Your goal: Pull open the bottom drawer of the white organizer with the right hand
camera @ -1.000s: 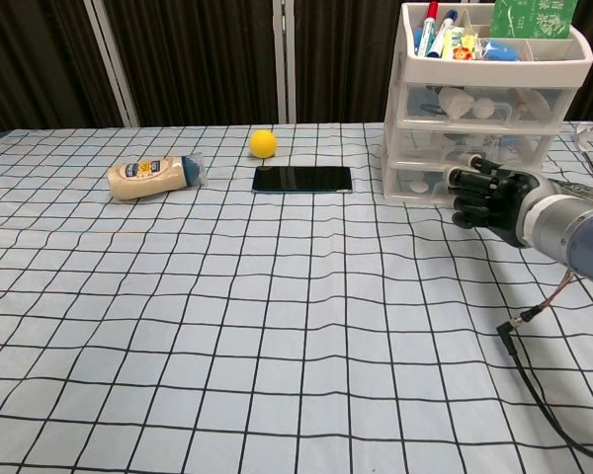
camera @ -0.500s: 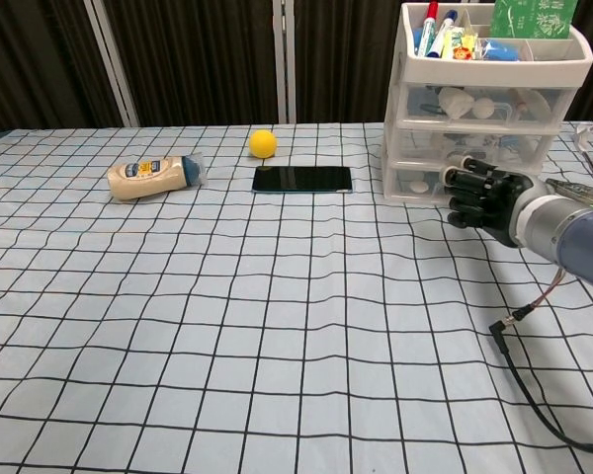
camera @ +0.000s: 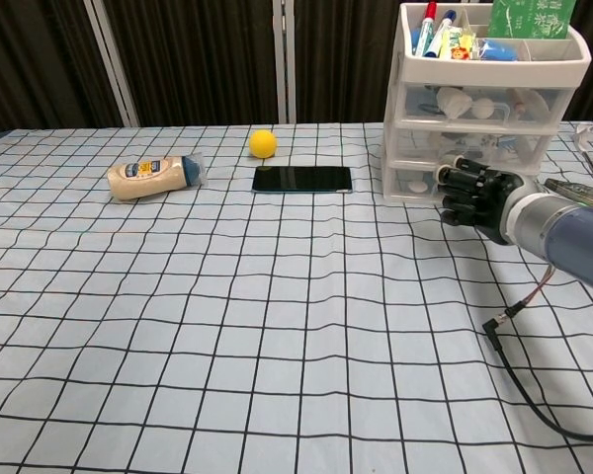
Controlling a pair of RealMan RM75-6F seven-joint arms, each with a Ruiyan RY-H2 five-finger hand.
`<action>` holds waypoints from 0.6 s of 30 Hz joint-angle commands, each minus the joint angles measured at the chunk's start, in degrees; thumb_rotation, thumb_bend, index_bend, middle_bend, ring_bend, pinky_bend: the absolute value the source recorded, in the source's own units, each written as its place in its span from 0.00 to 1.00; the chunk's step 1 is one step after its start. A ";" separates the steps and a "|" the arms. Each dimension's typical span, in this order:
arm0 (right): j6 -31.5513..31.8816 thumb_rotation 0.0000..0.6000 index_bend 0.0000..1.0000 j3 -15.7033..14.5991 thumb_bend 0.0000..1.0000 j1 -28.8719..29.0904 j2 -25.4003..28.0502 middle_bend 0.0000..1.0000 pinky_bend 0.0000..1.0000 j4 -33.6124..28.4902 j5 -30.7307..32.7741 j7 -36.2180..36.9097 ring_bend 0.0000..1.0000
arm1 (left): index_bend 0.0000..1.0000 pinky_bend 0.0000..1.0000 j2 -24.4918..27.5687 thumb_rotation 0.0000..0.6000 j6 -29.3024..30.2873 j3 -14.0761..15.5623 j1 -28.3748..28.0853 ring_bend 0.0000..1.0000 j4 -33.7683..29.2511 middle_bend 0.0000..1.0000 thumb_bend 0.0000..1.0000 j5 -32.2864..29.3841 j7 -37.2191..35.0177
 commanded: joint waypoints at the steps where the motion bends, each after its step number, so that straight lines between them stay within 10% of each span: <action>1: -0.41 1.00 0.19 0.20 0.49 0.12 -0.07 0.99 0.86 0.11 0.16 0.18 0.99 | 0.00 0.00 0.02 1.00 -0.02 -0.02 -0.01 0.00 0.03 0.00 0.04 -0.06 -0.04; 18: -3.10 1.00 0.26 0.78 0.49 -0.26 0.03 0.99 0.86 0.01 -0.03 2.19 0.99 | 0.00 0.00 0.12 1.00 -0.11 0.25 -0.07 0.00 -0.14 0.00 0.04 0.03 -0.06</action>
